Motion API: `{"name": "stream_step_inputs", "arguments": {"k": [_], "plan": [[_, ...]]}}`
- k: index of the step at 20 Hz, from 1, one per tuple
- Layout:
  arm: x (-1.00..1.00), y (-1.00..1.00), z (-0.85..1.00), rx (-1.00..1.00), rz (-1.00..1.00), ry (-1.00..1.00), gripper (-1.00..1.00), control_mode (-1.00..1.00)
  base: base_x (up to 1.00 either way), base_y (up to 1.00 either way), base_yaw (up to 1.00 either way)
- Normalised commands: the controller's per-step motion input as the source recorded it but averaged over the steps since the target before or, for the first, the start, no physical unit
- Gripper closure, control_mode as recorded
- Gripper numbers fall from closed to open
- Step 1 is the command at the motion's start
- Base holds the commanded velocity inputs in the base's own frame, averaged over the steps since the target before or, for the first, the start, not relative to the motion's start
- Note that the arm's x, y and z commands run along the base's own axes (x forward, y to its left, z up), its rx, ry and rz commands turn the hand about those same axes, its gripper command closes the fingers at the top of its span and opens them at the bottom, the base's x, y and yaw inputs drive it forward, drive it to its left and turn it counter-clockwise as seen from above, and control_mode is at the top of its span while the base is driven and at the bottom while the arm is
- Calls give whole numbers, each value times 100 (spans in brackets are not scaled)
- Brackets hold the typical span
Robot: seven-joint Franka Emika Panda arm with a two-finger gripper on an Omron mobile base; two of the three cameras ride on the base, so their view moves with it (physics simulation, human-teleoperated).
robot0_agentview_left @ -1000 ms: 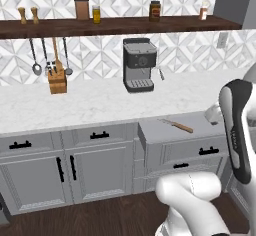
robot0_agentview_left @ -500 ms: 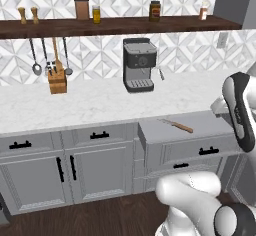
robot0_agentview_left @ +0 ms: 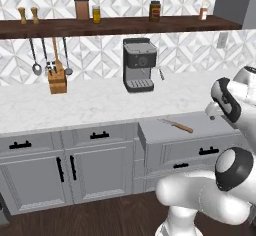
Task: Pick up the knife from the drawer and place it on the cutting board. Then place the meat from the plate to the cutting board.
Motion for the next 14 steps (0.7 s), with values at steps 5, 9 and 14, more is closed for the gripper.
{"name": "stream_step_inputs", "arguments": {"k": [5,9,14], "plan": [[78,-44,-56,0,0,3,-100,-100,0,0,0],[53,-40,-61,0,0,0,-100,-100,0,0,0],[45,-44,-60,0,0,0,-100,-100,0,0,0]]}}
